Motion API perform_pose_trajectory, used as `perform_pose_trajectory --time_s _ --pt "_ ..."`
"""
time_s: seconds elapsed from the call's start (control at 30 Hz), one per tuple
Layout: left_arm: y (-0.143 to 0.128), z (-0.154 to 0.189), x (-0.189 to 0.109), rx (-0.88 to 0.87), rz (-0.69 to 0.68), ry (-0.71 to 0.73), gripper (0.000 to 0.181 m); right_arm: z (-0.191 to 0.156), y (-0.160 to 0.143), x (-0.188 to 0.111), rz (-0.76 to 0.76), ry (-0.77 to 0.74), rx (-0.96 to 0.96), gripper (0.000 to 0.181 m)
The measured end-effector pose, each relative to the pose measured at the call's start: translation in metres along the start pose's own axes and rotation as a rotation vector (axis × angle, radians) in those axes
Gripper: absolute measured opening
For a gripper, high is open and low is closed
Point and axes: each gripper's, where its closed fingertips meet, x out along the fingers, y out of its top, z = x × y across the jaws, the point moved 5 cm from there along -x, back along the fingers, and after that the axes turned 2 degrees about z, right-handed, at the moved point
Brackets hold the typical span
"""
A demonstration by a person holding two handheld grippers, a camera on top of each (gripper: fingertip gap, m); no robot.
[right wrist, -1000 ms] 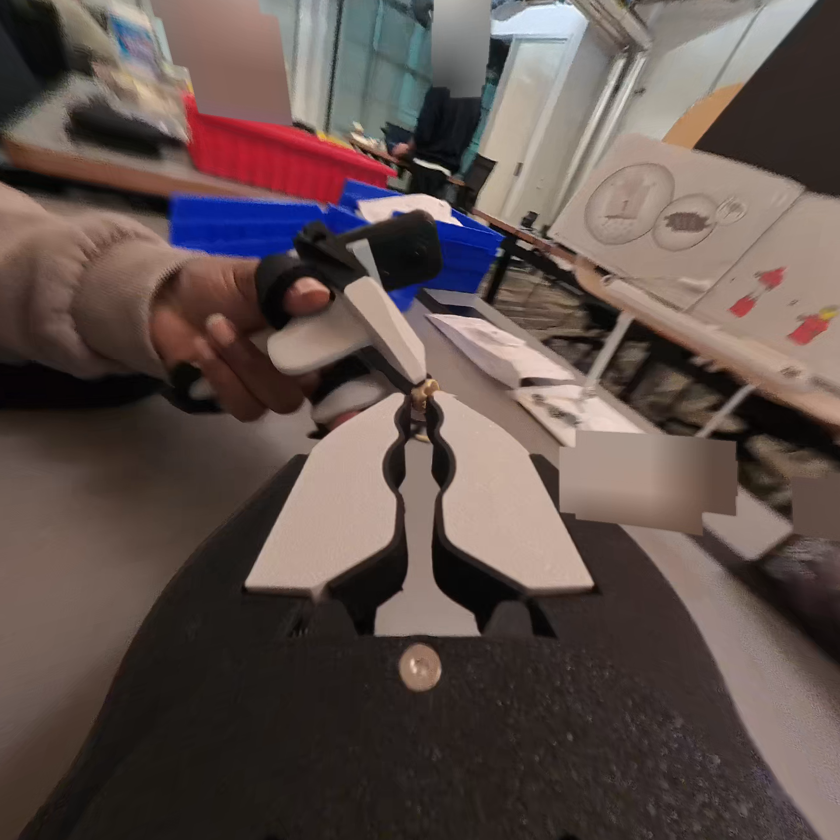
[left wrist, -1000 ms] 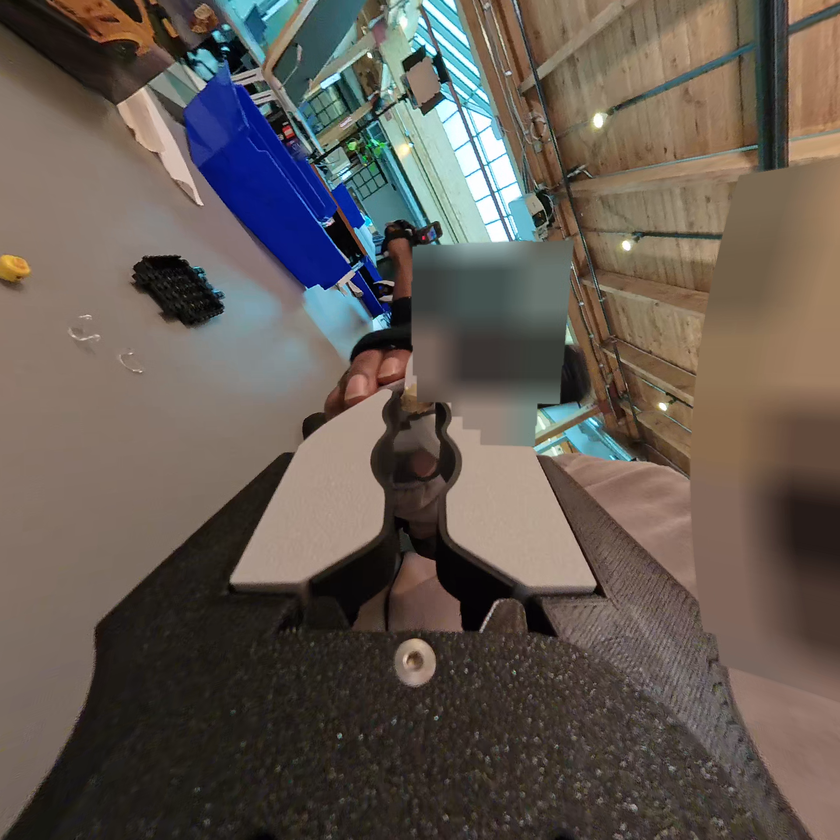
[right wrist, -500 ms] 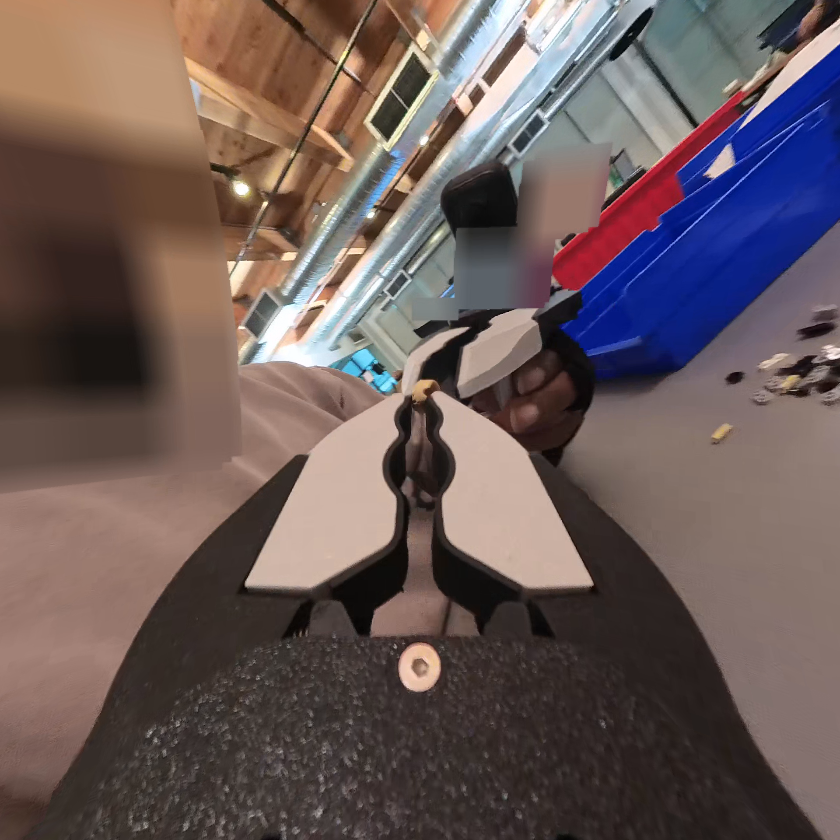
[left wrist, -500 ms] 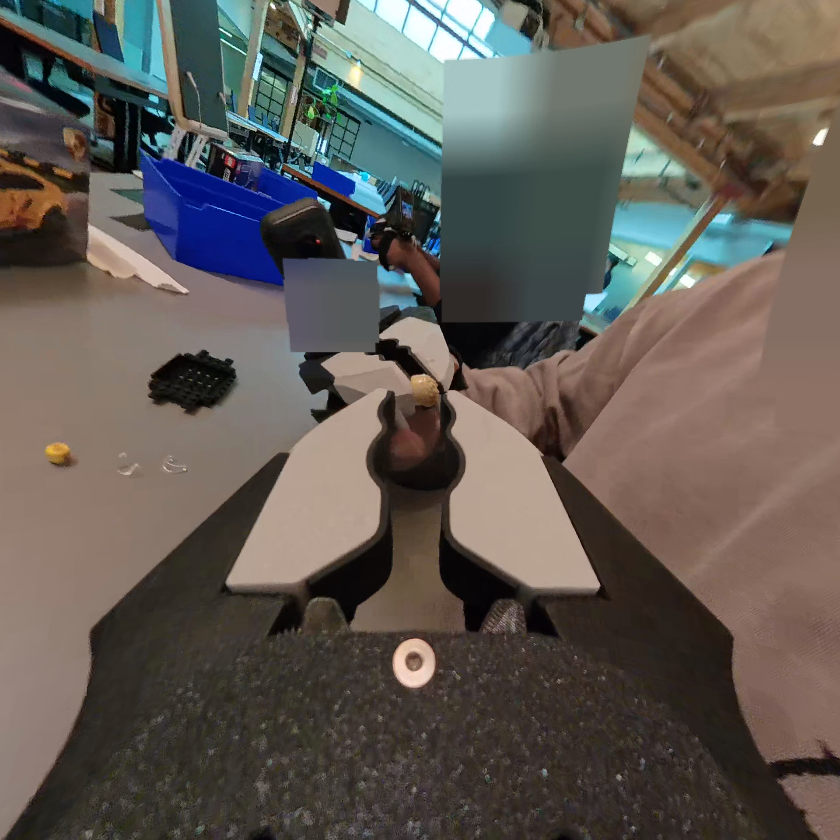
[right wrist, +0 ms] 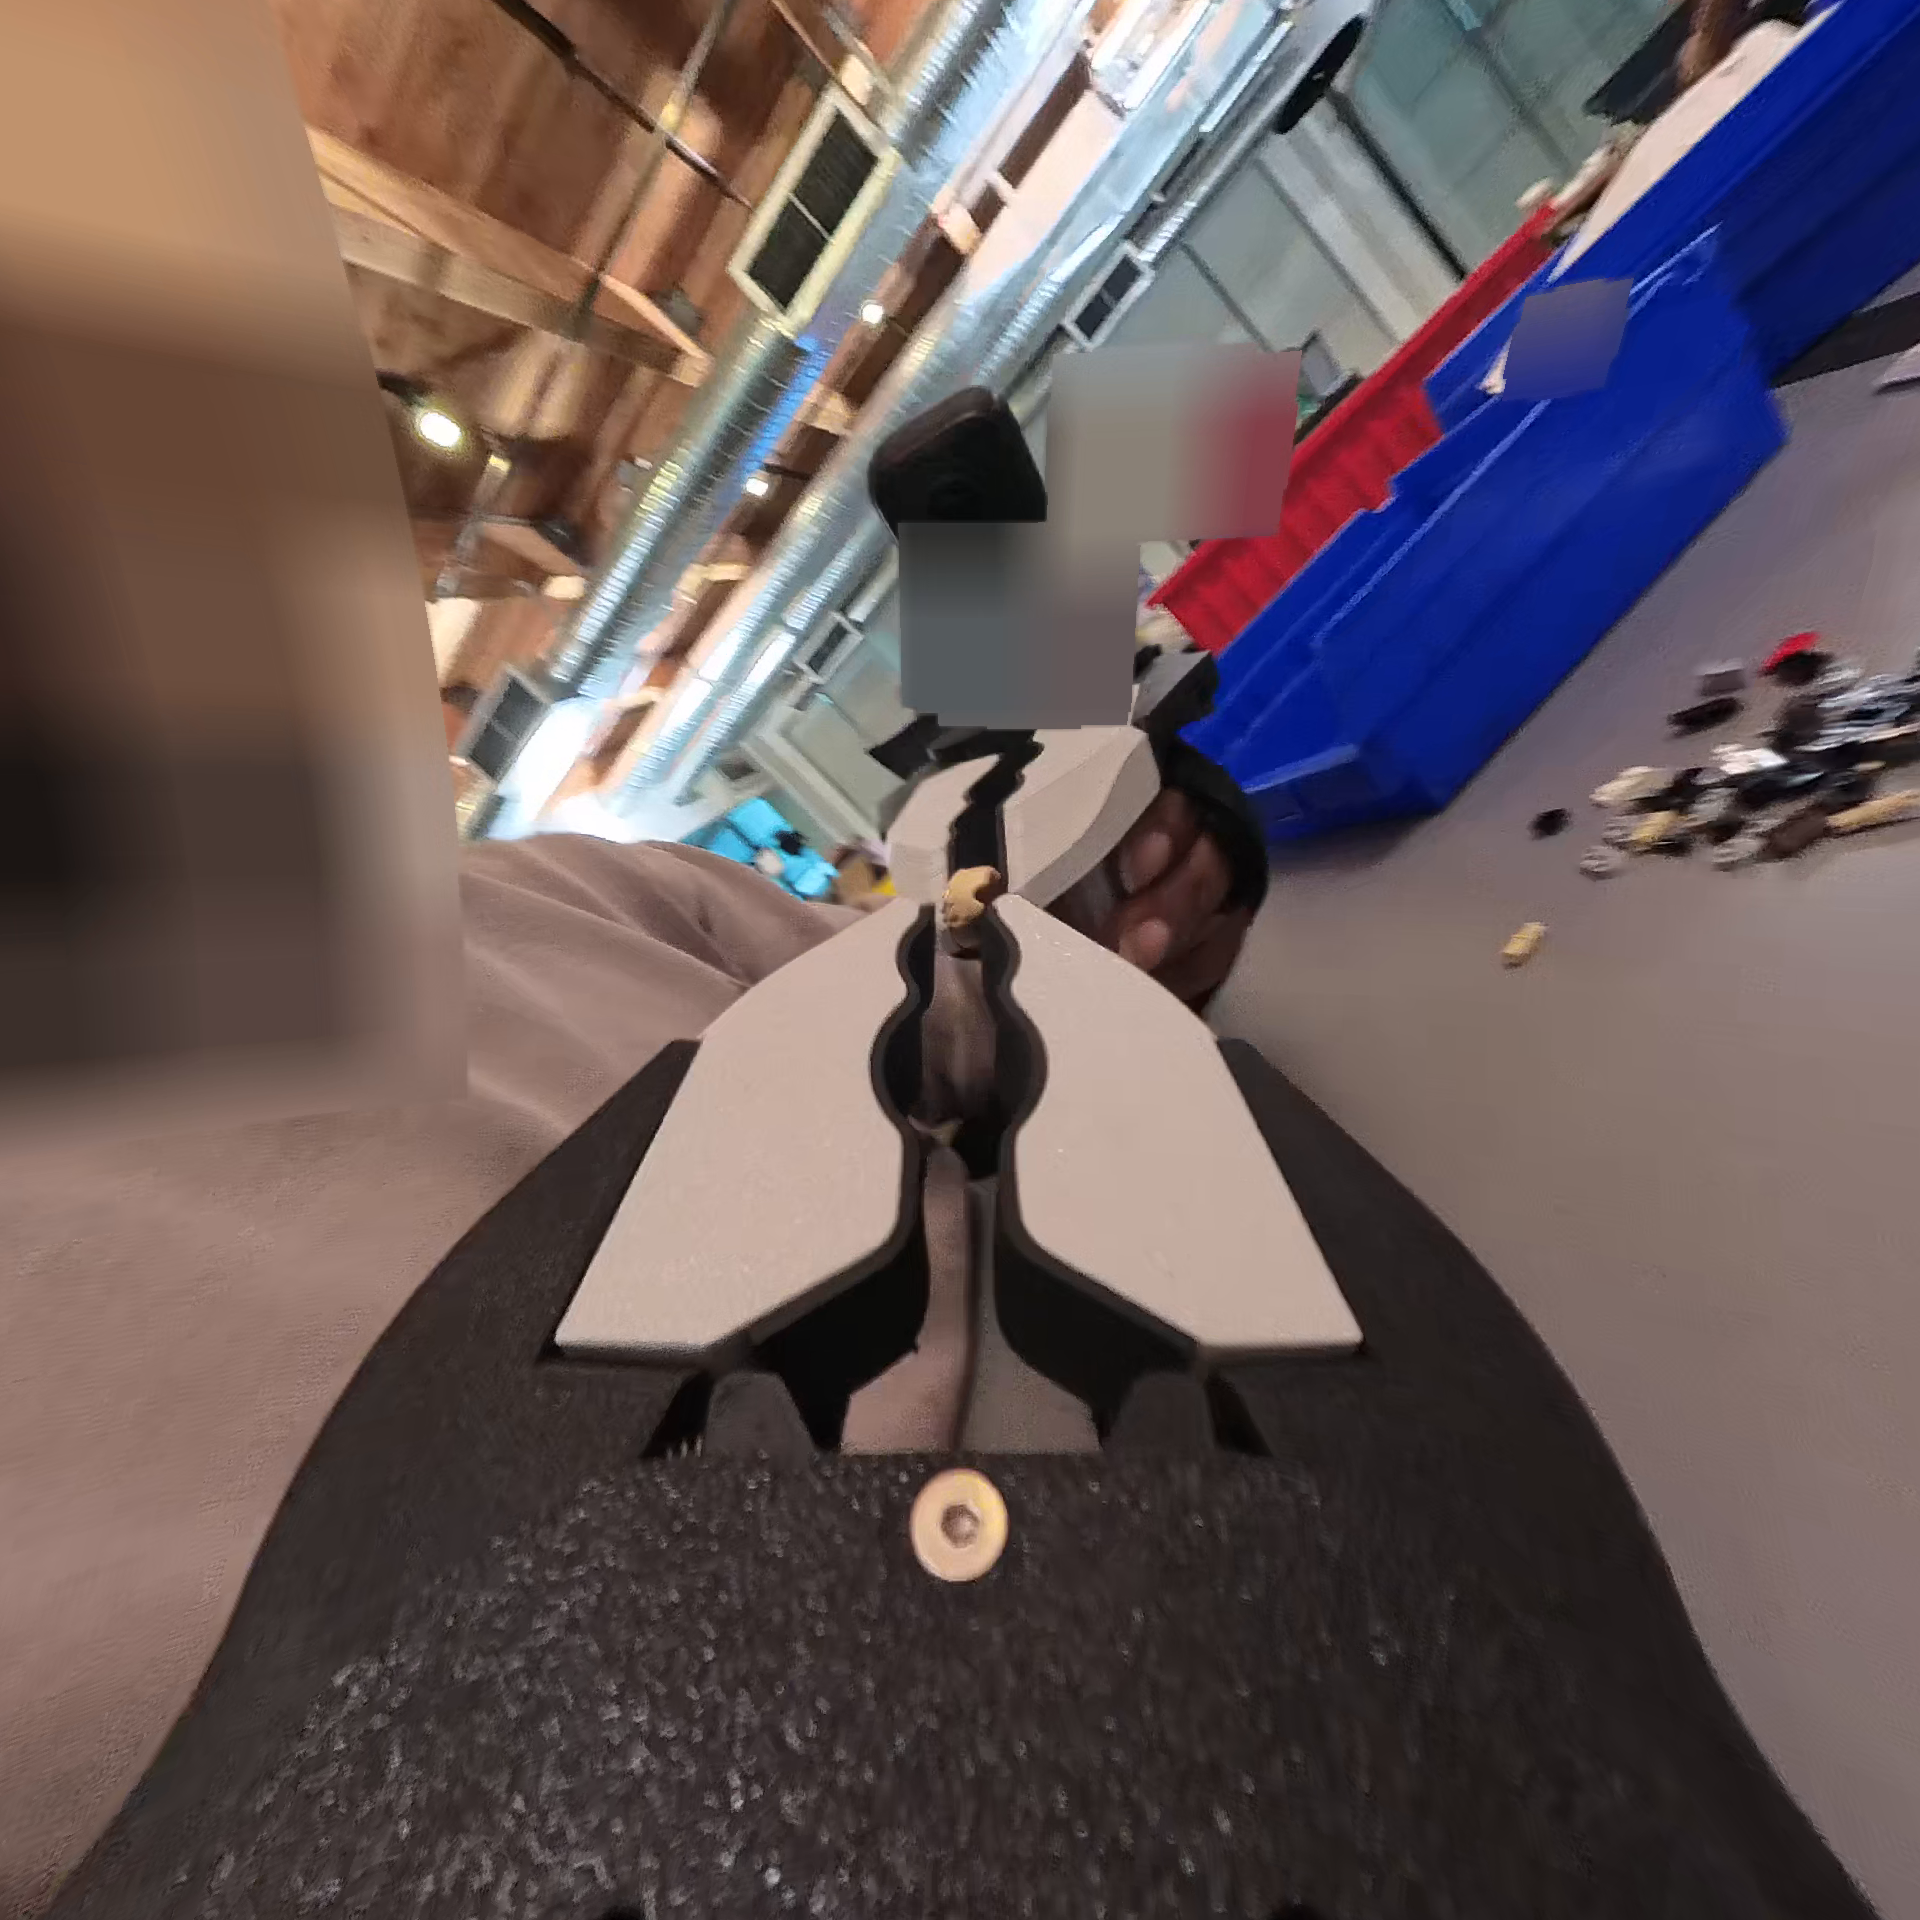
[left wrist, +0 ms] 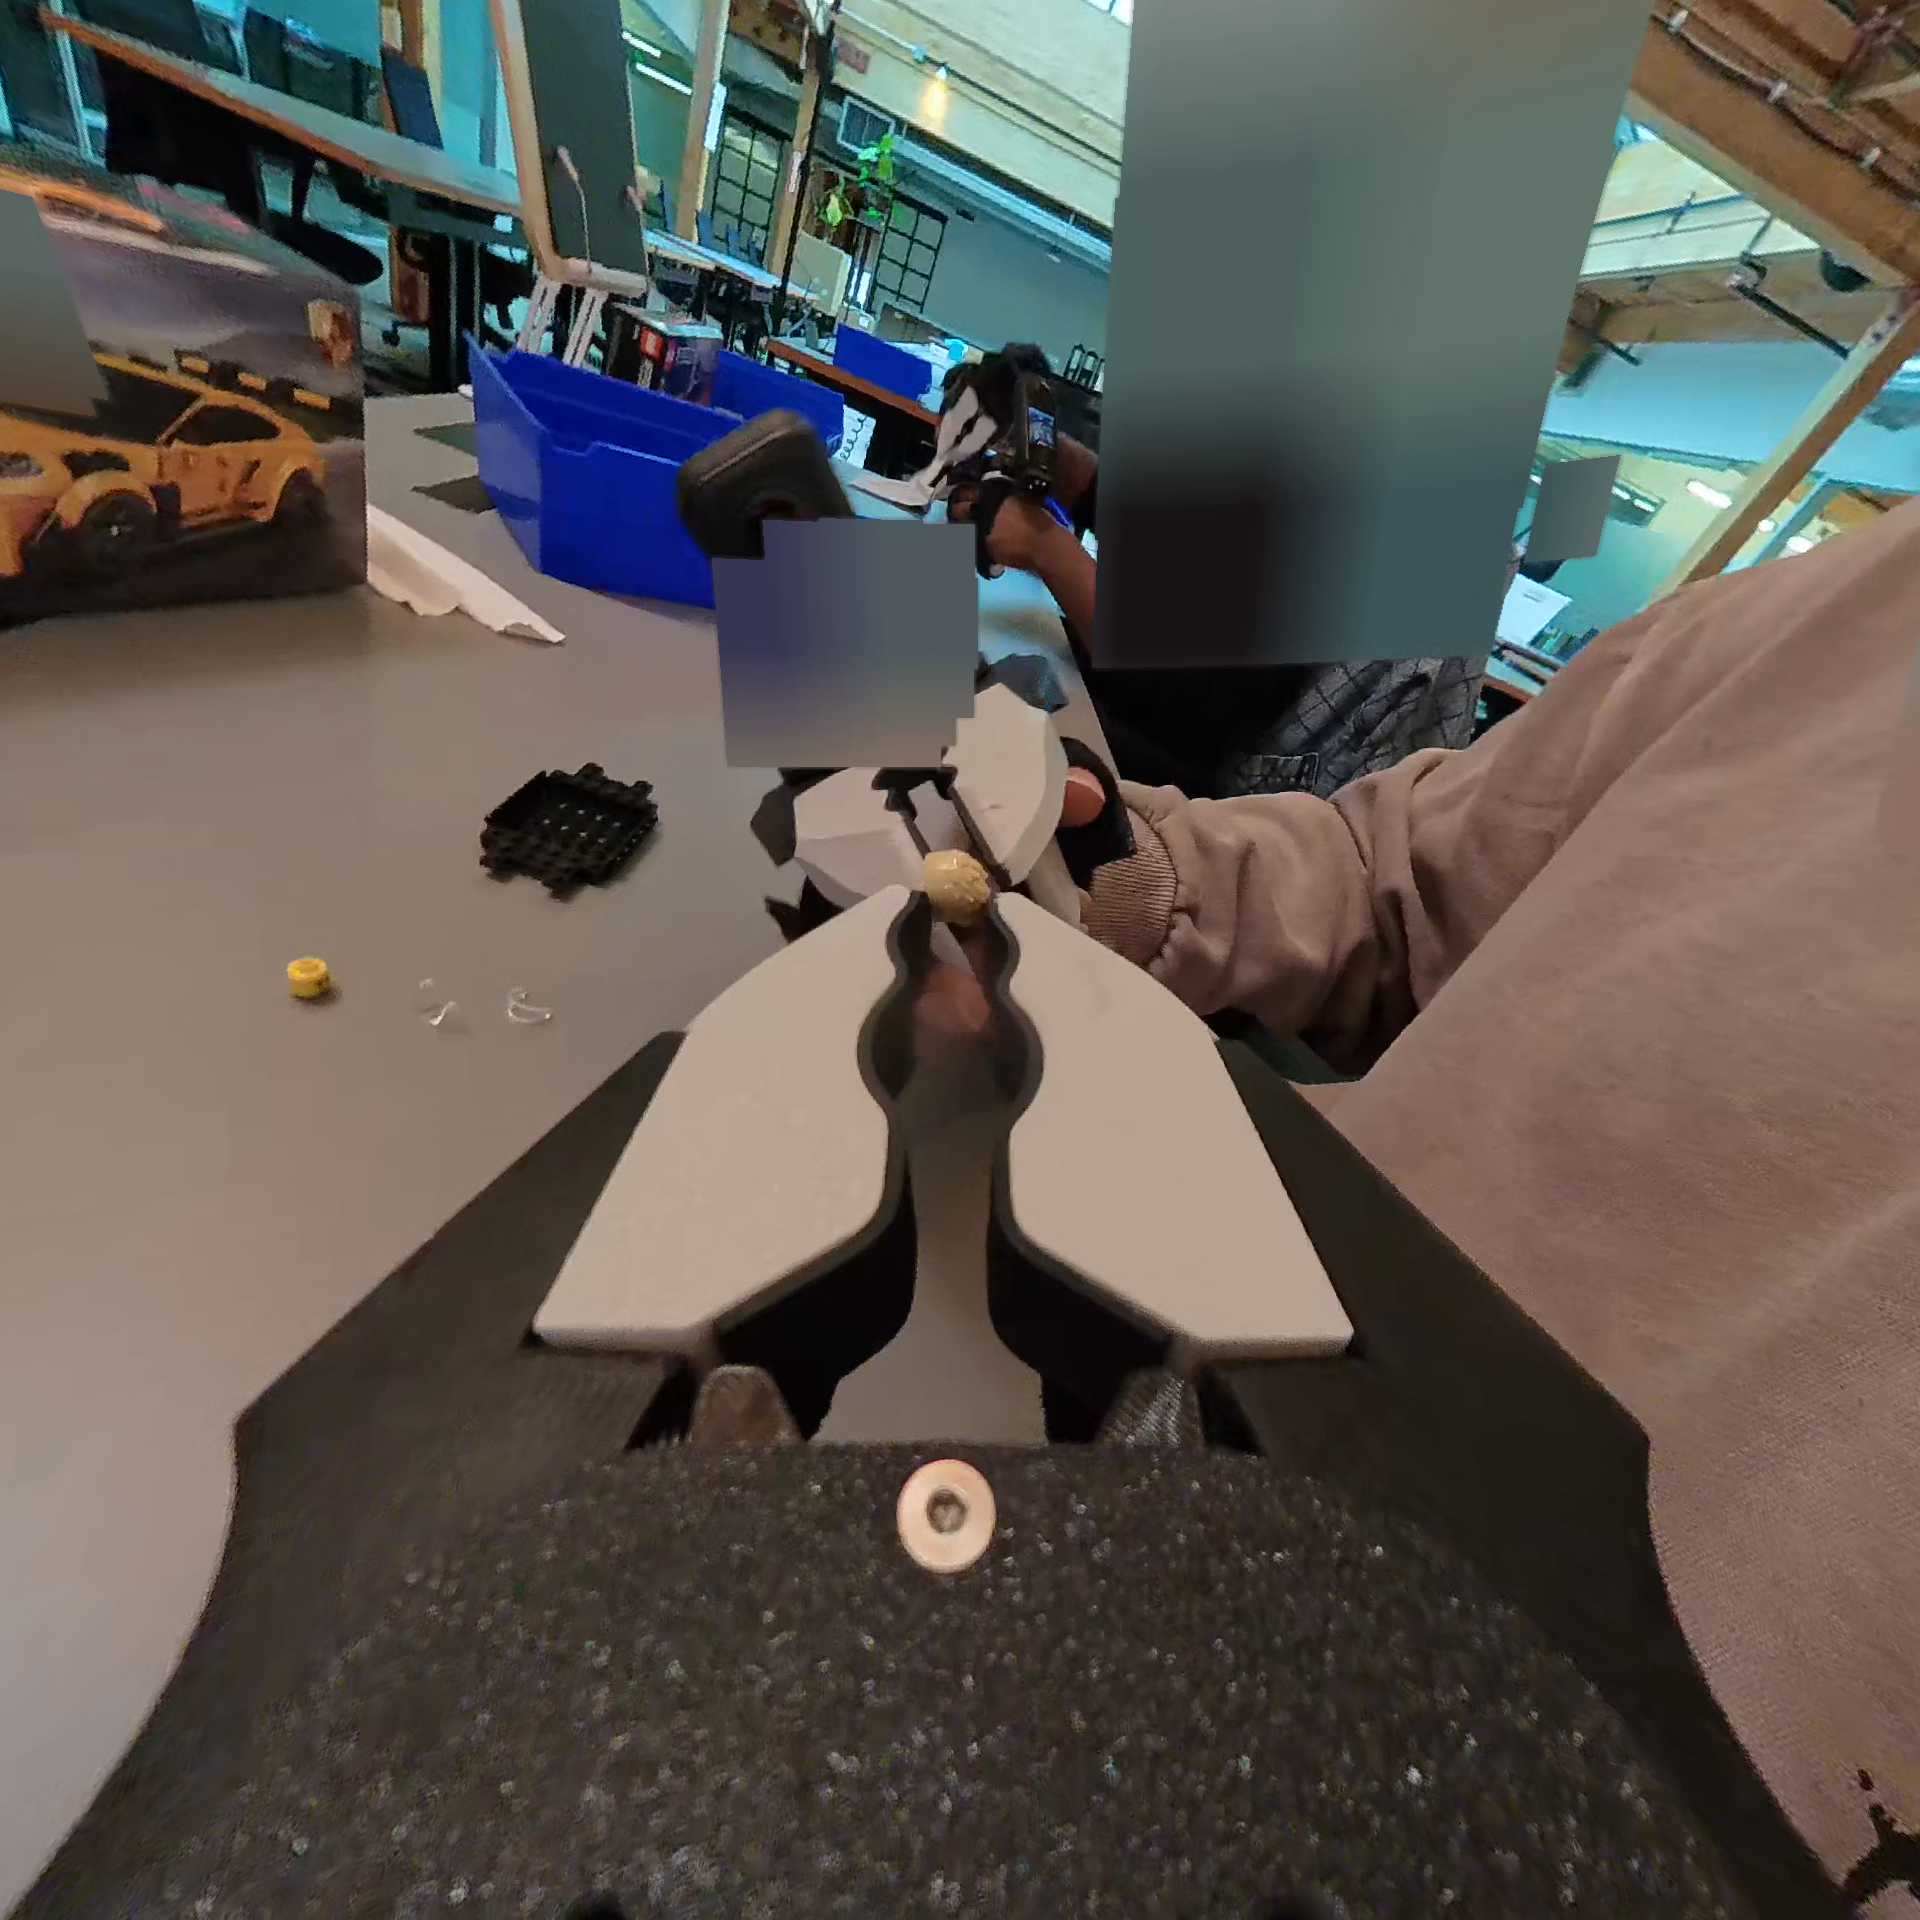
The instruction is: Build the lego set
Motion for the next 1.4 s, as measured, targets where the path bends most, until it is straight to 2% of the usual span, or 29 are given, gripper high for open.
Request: perform_pose_trajectory --time_s 0.17,0.33,0.43,0.5,0.57,0.7,0.77,0.93,1.07,1.27,1.4 --pt "-0.007 -0.013 -0.001 -0.168 0.014 -0.022 0.007 0.004 0.000 -0.007 -0.104 -0.232 -0.283 0.016" --pt "-0.016 -0.019 0.002 -0.340 -0.004 -0.091 0.007 0.006 -0.001 -0.013 -0.248 -0.458 -0.704 0.022" --pt "-0.023 -0.021 0.007 -0.431 -0.034 -0.115 0.007 0.001 -0.006 -0.009 -0.382 -0.511 -1.005 0.025" --pt "-0.026 -0.022 0.009 -0.472 -0.040 -0.128 0.007 0.001 -0.011 -0.005 -0.465 -0.524 -1.100 0.024" --pt "-0.029 -0.023 0.010 -0.486 -0.057 -0.117 0.007 0.006 -0.014 -0.005 -0.525 -0.565 -1.156 0.015" --pt "-0.032 -0.027 0.010 -0.499 -0.064 -0.081 0.007 0.011 -0.013 -0.007 -0.551 -0.565 -1.119 0.014" --pt "-0.029 -0.034 0.006 -0.470 -0.056 -0.009 0.009 0.018 -0.007 -0.013 -0.570 -0.570 -1.047 0.014" --pt "-0.012 -0.048 -0.018 -0.262 -0.064 0.193 0.013 0.077 0.020 -0.044 -0.766 -0.708 -0.819 0.014" --pt "0.002 -0.045 -0.037 -0.111 -0.051 0.326 0.013 0.117 0.022 -0.046 -0.925 -0.745 -0.756 0.015" --pt "0.008 -0.033 -0.089 0.044 -0.003 0.583 0.014 0.135 0.019 -0.043 -1.014 -0.748 -0.728 0.015" --pt "0.022 -0.022 -0.152 0.120 0.019 0.779 0.015 0.138 0.019 -0.042 -1.019 -0.764 -0.717 0.022"
